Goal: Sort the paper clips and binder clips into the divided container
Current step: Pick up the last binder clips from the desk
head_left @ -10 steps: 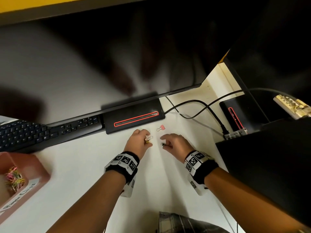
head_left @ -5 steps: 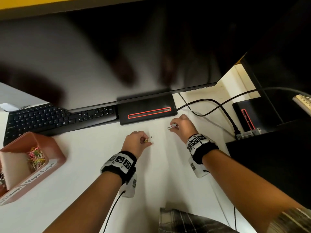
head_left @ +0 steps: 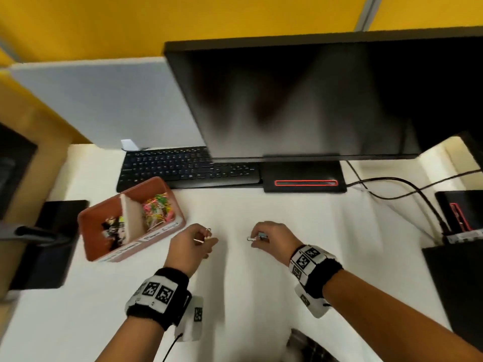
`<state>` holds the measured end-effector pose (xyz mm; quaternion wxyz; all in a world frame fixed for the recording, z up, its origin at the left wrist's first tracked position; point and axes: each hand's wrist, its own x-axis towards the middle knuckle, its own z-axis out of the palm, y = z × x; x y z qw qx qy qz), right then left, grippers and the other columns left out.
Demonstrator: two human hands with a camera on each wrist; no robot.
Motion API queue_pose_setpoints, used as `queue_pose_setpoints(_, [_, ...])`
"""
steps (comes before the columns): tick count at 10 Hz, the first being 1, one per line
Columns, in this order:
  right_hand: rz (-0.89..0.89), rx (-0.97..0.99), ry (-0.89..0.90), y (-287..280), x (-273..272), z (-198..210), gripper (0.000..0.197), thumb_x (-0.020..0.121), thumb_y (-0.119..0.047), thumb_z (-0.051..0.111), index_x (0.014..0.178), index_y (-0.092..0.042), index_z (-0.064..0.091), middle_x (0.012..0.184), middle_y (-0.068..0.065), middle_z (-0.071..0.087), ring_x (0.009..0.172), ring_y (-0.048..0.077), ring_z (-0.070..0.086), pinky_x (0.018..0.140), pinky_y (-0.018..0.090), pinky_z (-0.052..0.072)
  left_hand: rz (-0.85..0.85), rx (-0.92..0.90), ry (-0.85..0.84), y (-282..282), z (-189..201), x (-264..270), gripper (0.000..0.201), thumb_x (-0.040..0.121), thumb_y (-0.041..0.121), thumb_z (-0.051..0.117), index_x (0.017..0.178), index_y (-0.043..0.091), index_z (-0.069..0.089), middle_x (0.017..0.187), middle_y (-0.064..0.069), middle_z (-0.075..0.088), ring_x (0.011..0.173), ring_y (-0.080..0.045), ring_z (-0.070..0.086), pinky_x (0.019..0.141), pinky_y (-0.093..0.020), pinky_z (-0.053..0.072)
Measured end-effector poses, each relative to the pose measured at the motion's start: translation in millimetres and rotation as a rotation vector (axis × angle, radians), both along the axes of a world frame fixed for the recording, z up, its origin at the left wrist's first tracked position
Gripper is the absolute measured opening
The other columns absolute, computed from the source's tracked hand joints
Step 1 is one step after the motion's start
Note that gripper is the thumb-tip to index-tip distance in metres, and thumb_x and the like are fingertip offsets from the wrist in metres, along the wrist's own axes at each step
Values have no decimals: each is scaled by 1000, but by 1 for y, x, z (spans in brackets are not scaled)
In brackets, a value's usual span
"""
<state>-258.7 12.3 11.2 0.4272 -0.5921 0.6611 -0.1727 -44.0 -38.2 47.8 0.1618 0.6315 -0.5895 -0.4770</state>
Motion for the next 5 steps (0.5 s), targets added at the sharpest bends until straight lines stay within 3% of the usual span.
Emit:
queue_pose_setpoints(1, [68,-114,-81,-40,78,24,16,78,-19,71,91,-11,66,95,9,66,85,17,58,78,23,43,105,-71,-62,-20,25,70,15,80,10,70,75,9,55,71,-9,63,57,-18,61,47,-19,50])
queue_pose_setpoints(2, [92,-177,-148,-79,156,47,14,78,-19,71,89,-13,65,98,8,67,84,15,57,79,24,45,187,-187,-227,-41,45,129,21,76,21,74,74,6,60,69,-6,66,59,-17,59,51,-24,45])
queue_pose_setpoints(3, [72,-188,-165,-110,224,68,14,80,-21,69,89,-13,63,94,10,67,83,22,61,77,29,48,223,-194,-309,-64,57,167,30,78,34,70,78,4,66,70,-5,65,66,-19,59,57,-25,40])
queue_pose_setpoints(4, [37,-167,-169,-129,265,76,25,86,-29,60,106,-13,60,98,12,69,87,27,65,81,36,53,140,-94,-294,-84,58,181,56,92,51,40,93,3,68,96,-19,68,96,-33,61,82,-34,43])
queue_pose_setpoints(5, [-11,-136,-204,-135,278,75,34,93,-37,47,118,-16,56,105,11,69,94,27,65,85,41,54,178,-55,-195,-89,63,190,66,92,60,23,107,11,66,109,-15,64,106,-30,57,90,-34,40])
